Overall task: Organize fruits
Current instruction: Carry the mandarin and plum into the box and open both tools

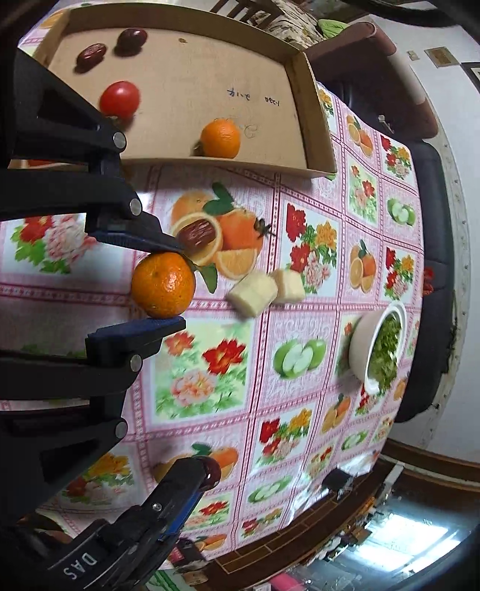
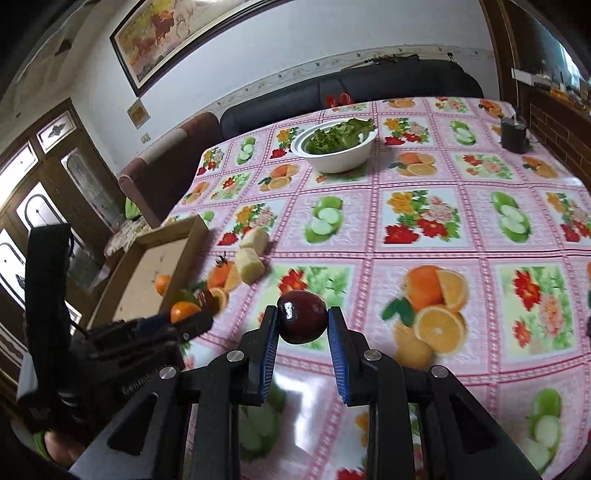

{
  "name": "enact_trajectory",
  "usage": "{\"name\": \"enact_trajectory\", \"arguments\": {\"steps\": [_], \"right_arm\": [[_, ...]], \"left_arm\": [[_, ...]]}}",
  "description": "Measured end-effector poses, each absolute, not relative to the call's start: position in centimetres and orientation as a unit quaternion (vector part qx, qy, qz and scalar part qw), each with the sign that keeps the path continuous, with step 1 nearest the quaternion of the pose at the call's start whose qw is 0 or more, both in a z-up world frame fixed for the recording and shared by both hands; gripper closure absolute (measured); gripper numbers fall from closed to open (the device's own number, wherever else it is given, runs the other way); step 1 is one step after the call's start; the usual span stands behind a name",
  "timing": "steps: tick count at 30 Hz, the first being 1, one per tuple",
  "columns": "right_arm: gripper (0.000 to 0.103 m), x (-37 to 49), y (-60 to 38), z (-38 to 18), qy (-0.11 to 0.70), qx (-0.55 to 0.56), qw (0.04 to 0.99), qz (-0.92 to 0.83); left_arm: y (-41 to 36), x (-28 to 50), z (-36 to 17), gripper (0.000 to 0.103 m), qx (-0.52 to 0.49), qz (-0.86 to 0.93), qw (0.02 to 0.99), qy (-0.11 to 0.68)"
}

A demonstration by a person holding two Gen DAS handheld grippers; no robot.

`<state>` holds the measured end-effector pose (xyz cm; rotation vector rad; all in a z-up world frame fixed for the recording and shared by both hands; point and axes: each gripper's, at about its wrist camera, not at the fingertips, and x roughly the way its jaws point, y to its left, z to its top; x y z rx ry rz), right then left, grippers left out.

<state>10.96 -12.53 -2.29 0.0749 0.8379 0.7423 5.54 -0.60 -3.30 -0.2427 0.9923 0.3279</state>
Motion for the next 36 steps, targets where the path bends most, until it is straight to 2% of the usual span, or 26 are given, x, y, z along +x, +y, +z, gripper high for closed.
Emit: {"name": "enact_trajectory", "arguments": {"steps": [9, 14, 18, 25, 36], "right_arm": [[0.076, 15.2, -9.9, -1.8, 0.455, 0.062, 0.827, 0.325], [0.076, 14.6, -9.0, 0.7, 0.489, 0.075, 0.810, 0.313], [0.076, 13.5, -7.7, 2.8, 0.506, 0.072, 0.799, 0.317], [0.076, 10.8, -4.1, 5.3, 0.487, 0.031, 0.785, 0.382], [0.076, 8.4, 2.2, 5.8, 0.500, 0.004, 0.765, 0.407]], "left_arm": [[2.5, 7.2, -2.9, 0.072, -0.136, 0.168, 0.822, 0.527], [3.9, 5.6, 0.2, 0.071, -0.140, 0.186, 0.796, 0.558], [5.1, 3.1, 3.1, 0.071, -0.151, 0.218, 0.789, 0.554], [7.9, -2.1, 6.7, 0.071, -0.174, 0.309, 0.776, 0.521], [16.3, -5.3, 5.2, 0.071, -0.214, 0.325, 0.754, 0.530]]}}
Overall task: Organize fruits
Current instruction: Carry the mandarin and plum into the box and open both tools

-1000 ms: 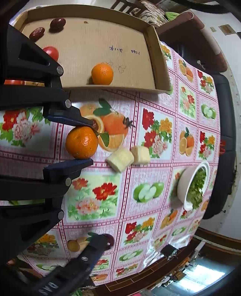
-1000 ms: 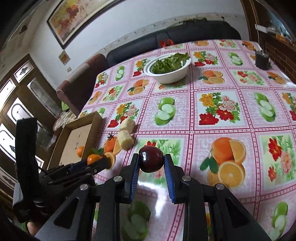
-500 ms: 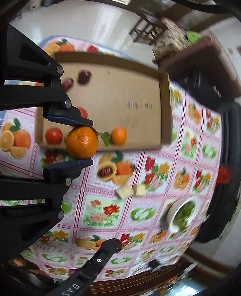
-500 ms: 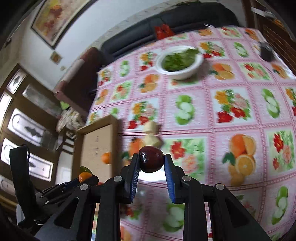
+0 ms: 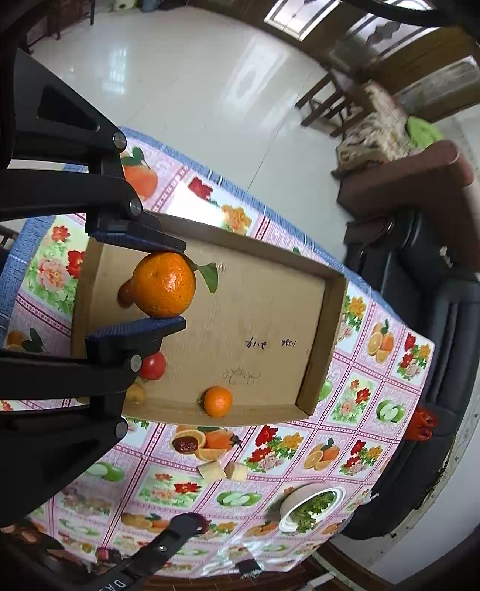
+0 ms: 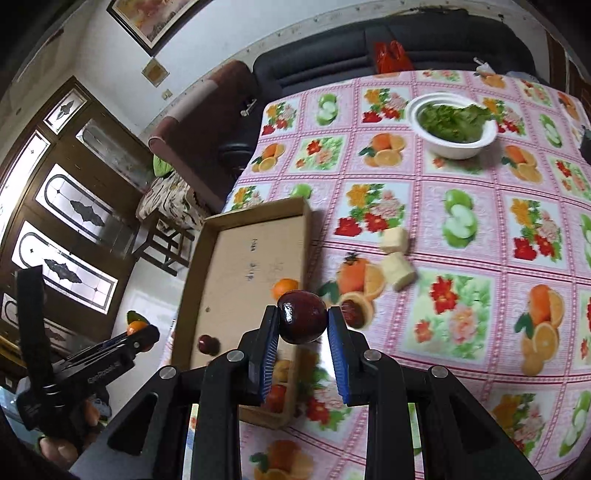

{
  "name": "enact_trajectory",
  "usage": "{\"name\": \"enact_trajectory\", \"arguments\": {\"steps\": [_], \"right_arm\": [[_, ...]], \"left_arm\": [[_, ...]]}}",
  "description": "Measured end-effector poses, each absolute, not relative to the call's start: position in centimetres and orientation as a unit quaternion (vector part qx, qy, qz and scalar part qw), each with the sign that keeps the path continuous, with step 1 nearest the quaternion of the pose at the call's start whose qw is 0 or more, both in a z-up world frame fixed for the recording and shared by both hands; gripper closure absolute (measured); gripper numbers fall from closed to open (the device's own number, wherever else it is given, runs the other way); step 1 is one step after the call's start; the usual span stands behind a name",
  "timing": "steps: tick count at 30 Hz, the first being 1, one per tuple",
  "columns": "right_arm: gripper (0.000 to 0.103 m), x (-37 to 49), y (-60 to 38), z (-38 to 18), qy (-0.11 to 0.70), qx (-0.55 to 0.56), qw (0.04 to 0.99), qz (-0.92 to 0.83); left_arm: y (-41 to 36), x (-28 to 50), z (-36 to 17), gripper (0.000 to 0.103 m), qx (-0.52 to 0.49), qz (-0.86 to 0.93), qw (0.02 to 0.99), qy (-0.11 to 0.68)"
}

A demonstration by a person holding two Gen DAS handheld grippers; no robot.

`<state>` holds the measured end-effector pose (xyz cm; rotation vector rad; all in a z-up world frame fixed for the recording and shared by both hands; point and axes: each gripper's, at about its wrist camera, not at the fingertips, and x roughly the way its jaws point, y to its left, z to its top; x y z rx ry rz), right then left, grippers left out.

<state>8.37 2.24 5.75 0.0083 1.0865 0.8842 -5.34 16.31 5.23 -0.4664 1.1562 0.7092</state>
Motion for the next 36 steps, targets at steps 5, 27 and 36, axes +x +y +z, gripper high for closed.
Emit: {"name": "enact_trajectory", "arguments": {"steps": [5, 27, 36], "right_arm": [[0.076, 8.4, 5.0, 6.2, 0.485, 0.003, 0.772, 0.410], [0.076, 8.9, 11.3, 1.5, 0.509, -0.019, 0.755, 0.413], [0.076, 9.2, 16.3, -1.5, 0.510, -0.075, 0.746, 0.422]], "left_arm": [[17.1, -3.6, 3.7, 0.071, -0.207, 0.304, 0.750, 0.549], [18.6, -3.2, 0.8, 0.071, -0.201, 0.288, 0.745, 0.567], [19.4, -2.0, -1.5, 0.071, -0.197, 0.288, 0.742, 0.572]]}}
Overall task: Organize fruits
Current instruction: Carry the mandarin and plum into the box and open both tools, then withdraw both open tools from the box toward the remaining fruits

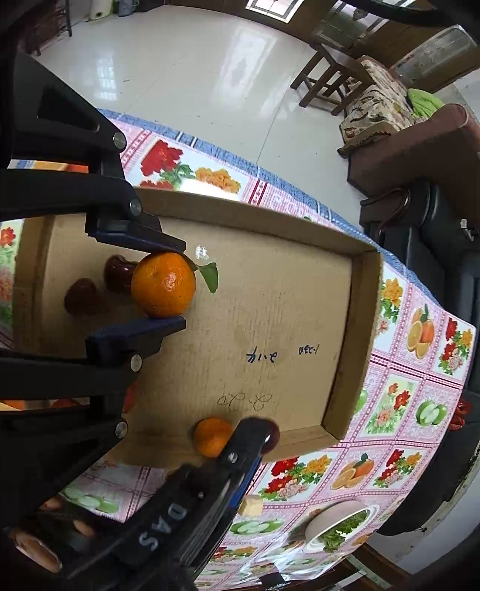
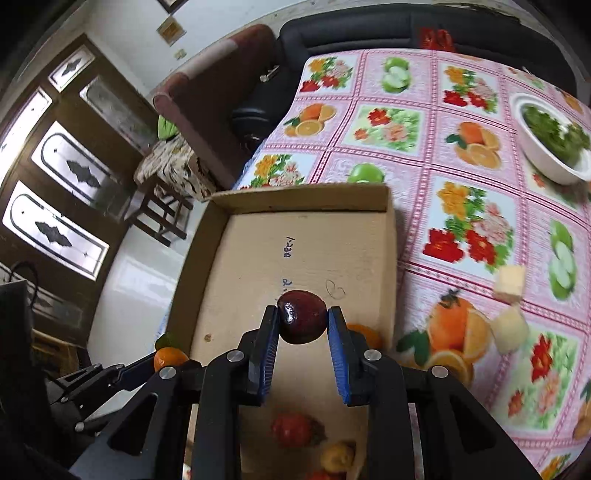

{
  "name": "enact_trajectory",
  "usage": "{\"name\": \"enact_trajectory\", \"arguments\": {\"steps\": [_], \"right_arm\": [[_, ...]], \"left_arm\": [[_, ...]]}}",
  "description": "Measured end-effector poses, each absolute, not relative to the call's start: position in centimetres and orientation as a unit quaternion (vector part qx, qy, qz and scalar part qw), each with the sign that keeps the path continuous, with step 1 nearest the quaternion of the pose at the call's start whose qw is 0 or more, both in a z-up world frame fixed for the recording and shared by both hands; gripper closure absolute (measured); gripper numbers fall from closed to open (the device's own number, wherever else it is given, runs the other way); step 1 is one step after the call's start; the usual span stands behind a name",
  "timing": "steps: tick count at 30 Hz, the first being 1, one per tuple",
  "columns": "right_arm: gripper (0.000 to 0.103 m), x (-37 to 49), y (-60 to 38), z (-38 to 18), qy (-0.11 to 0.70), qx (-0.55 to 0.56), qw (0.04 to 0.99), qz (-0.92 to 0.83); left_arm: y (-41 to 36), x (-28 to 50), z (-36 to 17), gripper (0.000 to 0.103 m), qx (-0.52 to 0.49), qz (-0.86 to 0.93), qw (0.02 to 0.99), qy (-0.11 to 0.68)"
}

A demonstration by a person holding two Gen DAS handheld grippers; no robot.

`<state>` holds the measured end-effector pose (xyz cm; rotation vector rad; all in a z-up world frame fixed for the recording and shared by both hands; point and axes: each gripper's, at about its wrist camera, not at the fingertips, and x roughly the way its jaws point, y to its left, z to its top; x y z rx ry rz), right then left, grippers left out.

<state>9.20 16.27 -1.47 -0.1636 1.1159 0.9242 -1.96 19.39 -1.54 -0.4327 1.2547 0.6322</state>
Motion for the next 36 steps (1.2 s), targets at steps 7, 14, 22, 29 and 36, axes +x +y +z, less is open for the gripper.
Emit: {"name": "enact_trajectory", "arguments": {"steps": [7, 14, 22, 29, 36], "right_arm": [[0.076, 9.8, 18.8, -3.9, 0.516, -0.103, 0.739, 0.421], [0.076, 10.1, 19.9, -6.0, 0.521, -0.131, 0.734, 0.415], [0.073, 10.1, 19.9, -6.0, 0.518, -0.135, 0.731, 0.424], [0.068, 10.1, 18.2, -4.8, 0.513, -0.124, 0.732, 0.429], [0.054, 10.7, 15.4, -2.9, 0.506, -0.088, 0.739, 0.435]], "left_arm": [[20.5, -1.1, -3.5, 0.071, -0.202, 0.286, 0.737, 0.578], [20.8, -0.8, -5.2, 0.071, -0.207, 0.281, 0.735, 0.582], [21.0, -0.9, -5.0, 0.070, -0.217, 0.283, 0.739, 0.572], [21.1, -1.2, -4.2, 0.068, -0.222, 0.290, 0.737, 0.569], [20.6, -1.6, -3.7, 0.059, -0.217, 0.292, 0.742, 0.563]]}}
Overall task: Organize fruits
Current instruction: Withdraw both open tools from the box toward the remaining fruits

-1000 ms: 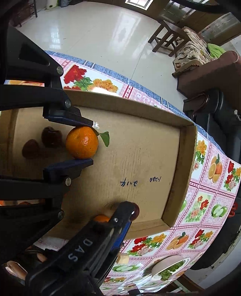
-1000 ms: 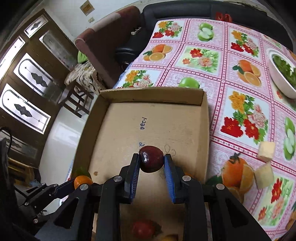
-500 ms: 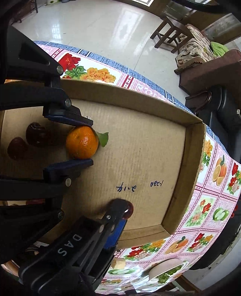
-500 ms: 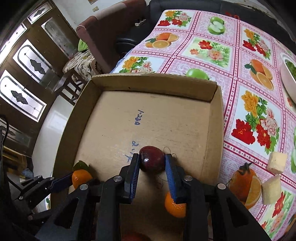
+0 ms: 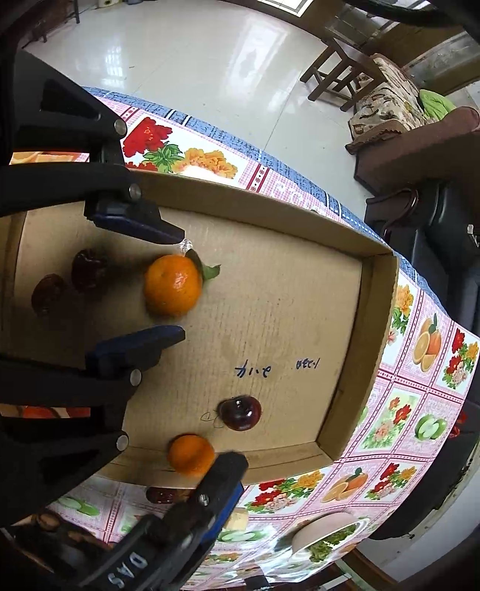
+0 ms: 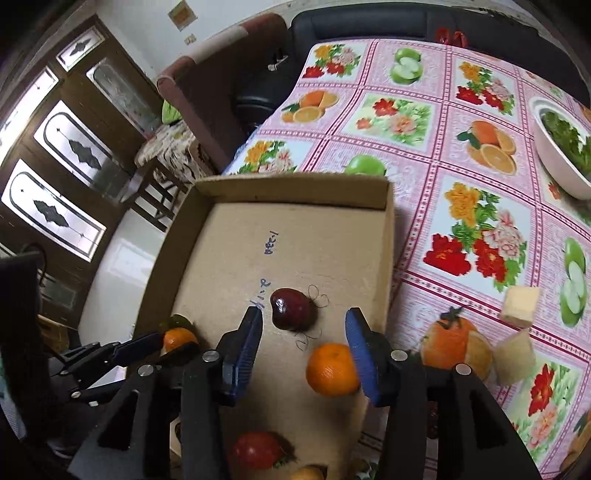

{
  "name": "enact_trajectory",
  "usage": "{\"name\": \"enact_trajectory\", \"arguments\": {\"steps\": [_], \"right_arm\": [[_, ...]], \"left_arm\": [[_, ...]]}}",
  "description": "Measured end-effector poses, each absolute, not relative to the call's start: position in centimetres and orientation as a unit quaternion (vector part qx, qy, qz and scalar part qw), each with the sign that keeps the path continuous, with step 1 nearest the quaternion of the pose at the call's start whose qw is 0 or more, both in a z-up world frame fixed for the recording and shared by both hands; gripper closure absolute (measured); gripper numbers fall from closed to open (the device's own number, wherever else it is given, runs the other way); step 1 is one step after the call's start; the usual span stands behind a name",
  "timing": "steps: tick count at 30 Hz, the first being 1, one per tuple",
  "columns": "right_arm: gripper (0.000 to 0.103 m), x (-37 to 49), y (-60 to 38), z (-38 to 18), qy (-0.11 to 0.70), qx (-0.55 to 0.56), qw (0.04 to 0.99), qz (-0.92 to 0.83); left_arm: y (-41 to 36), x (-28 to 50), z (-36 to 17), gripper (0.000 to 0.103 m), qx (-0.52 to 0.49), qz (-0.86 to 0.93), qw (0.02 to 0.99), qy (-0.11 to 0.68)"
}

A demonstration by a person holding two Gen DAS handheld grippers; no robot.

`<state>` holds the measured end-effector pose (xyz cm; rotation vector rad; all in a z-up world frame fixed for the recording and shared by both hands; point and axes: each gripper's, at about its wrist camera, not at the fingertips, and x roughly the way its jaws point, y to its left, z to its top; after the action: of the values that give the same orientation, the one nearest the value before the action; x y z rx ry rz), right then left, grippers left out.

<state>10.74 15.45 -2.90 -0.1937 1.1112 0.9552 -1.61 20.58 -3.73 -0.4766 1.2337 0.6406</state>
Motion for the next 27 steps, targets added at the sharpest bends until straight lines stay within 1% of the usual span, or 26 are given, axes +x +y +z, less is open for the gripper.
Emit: {"name": "enact_trajectory", "arguments": {"steps": [8, 13, 27], "right_arm": [[0.054, 11.9, 11.2, -1.7, 0.505, -0.058, 0.752, 0.419], [0.054, 12.8, 7.0, -1.2, 0.504, -0.038, 0.767, 0.395], [0.053, 15.1, -3.5, -3.0, 0.521, 0.002, 0.796, 0.308]], "left_arm": [[19.8, -1.5, -3.4, 0.059, -0.218, 0.293, 0.742, 0.563], [18.3, -1.6, -2.5, 0.059, -0.219, 0.281, 0.751, 0.557], [12.4, 0.9, -0.1, 0.059, -0.205, 0.203, 0.785, 0.549]]}}
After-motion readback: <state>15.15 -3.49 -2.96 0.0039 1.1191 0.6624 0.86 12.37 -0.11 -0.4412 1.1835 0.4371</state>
